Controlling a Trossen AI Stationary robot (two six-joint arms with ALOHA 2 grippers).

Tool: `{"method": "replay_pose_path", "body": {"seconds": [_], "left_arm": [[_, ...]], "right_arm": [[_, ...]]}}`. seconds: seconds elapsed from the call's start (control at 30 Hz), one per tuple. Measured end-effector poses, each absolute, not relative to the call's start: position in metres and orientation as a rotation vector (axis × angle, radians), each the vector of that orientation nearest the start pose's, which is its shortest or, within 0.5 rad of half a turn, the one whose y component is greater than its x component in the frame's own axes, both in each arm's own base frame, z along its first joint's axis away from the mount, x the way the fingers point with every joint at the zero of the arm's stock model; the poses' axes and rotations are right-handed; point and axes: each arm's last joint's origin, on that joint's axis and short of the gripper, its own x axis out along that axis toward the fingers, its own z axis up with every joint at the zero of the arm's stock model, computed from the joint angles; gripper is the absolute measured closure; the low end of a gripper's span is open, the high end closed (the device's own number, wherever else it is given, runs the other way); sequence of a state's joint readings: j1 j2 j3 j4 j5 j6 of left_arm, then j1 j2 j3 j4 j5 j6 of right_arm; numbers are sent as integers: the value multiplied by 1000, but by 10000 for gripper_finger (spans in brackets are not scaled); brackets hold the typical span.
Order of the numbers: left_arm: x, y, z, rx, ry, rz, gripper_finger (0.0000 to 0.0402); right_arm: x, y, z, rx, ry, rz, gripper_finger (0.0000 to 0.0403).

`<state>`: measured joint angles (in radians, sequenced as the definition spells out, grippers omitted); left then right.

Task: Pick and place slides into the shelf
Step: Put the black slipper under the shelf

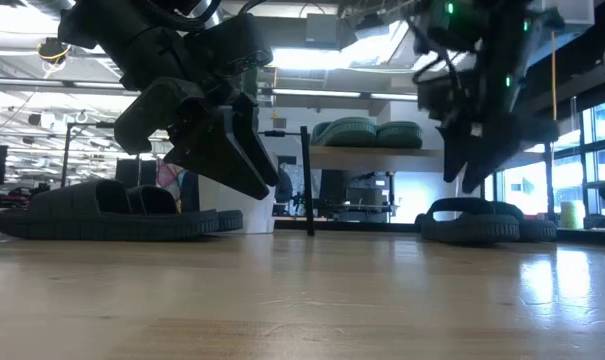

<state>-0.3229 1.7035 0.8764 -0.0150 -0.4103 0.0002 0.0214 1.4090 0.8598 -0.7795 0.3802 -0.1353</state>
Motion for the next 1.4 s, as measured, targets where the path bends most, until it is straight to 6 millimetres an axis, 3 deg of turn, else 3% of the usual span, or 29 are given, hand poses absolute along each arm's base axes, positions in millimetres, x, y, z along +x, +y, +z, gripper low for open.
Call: {"method": "replay_pose_path", "body": {"seconds": [0.13, 0.23, 0.47, 0.73, 1.03, 1.4], "left_arm": [[314, -93, 155, 285, 785, 89, 166], [314, -93, 155, 283, 785, 89, 166], [314, -93, 155, 280, 787, 80, 166], [314, -93, 155, 279, 787, 79, 166], [314, -93, 155, 279, 787, 79, 166], [314, -93, 155, 280, 787, 78, 166]], "right_arm": [[251, 13, 212, -114, 1258, -99, 176], [252, 27, 215, 13, 1251, 19, 176], [234, 47, 188, 147, 1362, 61, 176], [229, 47, 160, 170, 1289, 62, 176], [231, 40, 157, 57, 1216, -112, 176], [233, 14, 157, 25, 1205, -236, 176]]}}
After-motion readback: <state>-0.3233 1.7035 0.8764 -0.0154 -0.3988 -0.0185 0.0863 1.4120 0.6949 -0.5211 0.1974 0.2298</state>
